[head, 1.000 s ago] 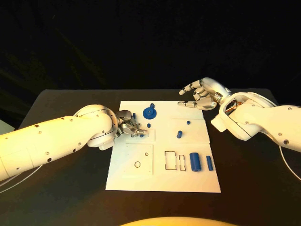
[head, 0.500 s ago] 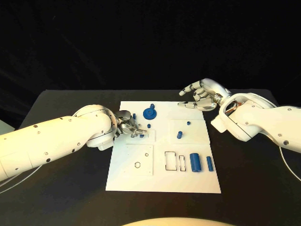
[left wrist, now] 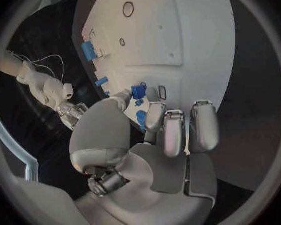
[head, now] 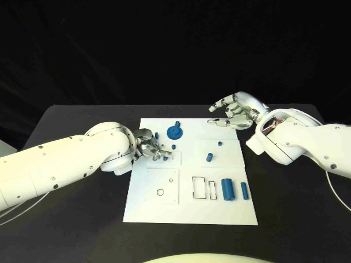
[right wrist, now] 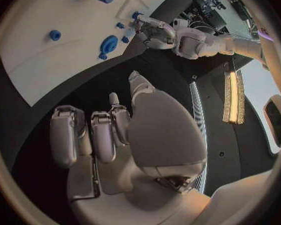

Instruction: Assemble the parts on the task board

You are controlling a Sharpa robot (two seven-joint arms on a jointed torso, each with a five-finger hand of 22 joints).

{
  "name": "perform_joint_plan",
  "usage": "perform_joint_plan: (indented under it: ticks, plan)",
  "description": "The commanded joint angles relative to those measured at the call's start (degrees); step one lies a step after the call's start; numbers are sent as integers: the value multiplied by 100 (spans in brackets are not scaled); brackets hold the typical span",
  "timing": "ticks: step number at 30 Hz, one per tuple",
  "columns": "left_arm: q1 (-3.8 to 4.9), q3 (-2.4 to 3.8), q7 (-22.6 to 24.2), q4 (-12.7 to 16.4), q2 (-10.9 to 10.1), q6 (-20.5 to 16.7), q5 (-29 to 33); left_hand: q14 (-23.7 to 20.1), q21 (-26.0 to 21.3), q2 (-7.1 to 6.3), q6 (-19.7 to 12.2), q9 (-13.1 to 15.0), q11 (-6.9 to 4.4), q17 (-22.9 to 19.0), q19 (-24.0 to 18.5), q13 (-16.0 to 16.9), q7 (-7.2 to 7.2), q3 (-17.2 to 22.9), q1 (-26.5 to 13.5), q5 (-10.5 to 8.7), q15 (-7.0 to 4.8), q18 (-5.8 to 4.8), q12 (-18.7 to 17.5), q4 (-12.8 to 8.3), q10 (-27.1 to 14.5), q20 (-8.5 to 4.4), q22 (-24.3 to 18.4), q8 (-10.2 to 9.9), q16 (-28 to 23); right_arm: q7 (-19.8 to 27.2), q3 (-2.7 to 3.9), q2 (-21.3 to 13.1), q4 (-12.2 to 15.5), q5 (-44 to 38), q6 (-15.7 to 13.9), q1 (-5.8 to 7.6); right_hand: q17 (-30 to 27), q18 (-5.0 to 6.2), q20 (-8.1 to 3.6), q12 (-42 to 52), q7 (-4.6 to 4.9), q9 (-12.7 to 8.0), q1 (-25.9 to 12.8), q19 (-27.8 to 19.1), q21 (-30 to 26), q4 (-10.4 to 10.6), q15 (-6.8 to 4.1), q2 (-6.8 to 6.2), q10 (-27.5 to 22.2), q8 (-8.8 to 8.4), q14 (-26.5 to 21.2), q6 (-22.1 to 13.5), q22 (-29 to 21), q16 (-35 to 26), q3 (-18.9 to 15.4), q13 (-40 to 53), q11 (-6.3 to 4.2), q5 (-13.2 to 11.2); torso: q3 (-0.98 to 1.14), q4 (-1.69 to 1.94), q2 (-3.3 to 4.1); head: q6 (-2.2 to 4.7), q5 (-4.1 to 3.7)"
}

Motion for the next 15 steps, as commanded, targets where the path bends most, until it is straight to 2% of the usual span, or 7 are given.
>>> perform_joint_plan:
  ticks: [1,3,5,8,10,12,15]
  plan:
    - [-1,4,25,14,3,74,134,522,13,4,14,11,4,1252,21,-8,25,-46,20,-37,-26,-90,-9,-10,23,5,1,-42,13,50,0,1,-2,-20,42,-5,882,64,14,-22,-2,-9,-40,120,-21,4,-4,-2,-17,27,445,14,929,-37,-36,333,-5,-4,0,-1,1,-1,-3]
    - [-1,4,39,14,1,75,178,521,12,24,8,13,4,1250,19,-14,25,-48,94,-30,-26,-89,-15,-13,17,5,0,-46,12,49,0,1,-3,-20,43,-5,882,64,14,-22,-2,-9,-40,120,-21,4,-4,-2,-17,27,445,14,929,-37,-36,333,-5,-4,-2,-1,0,1,-3]
    - [-1,4,56,14,-1,74,220,517,3,110,-9,15,7,1236,8,-30,29,-16,286,-15,-24,-86,-30,-16,2,6,-13,-63,4,47,0,3,-6,-20,43,-5,885,63,13,-17,-3,-12,-58,123,-21,1,-5,8,-13,33,446,11,931,-38,-43,332,-6,-3,-2,0,1,4,-6]
    - [-1,4,85,15,-6,81,275,513,-11,169,-23,14,14,1224,-11,-46,36,9,456,-13,-19,-81,-45,-22,-12,10,-38,-82,-3,45,-1,5,-11,-20,45,-7,885,63,13,-17,-3,-12,-58,123,-21,1,-5,8,-13,33,446,11,931,-38,-43,332,-6,-3,-3,1,1,4,-5]
    - [0,4,101,16,-10,87,304,513,-14,156,-26,15,16,1223,-16,-51,40,-1,478,-17,-18,-79,-49,-21,-16,12,-45,-86,-4,44,-1,6,-13,-20,46,-9,885,63,13,-17,-3,-12,-58,123,-21,1,-5,8,-13,33,446,11,931,-38,-43,332,-6,-3,-2,0,3,0,-3]
    - [0,4,116,16,-13,95,324,513,-16,65,-24,16,26,1224,-17,-51,51,-106,453,-28,-10,-80,-51,-4,-21,18,-44,-94,-3,44,-2,7,-16,-20,47,-13,885,63,13,-17,-3,-12,-58,123,-21,1,-5,8,-13,33,446,11,931,-38,-43,332,-6,-3,-3,1,2,0,-3]
    - [0,4,136,18,-16,111,345,513,-19,14,-17,18,30,1222,-19,-49,55,-220,395,-40,-5,-79,-51,0,-22,23,-44,-99,-5,46,-2,9,-18,-20,48,-16,885,63,13,-17,-3,-12,-58,123,-21,1,-5,8,-13,33,446,11,931,-38,-43,332,-6,-3,-2,1,-2,-4,-6]
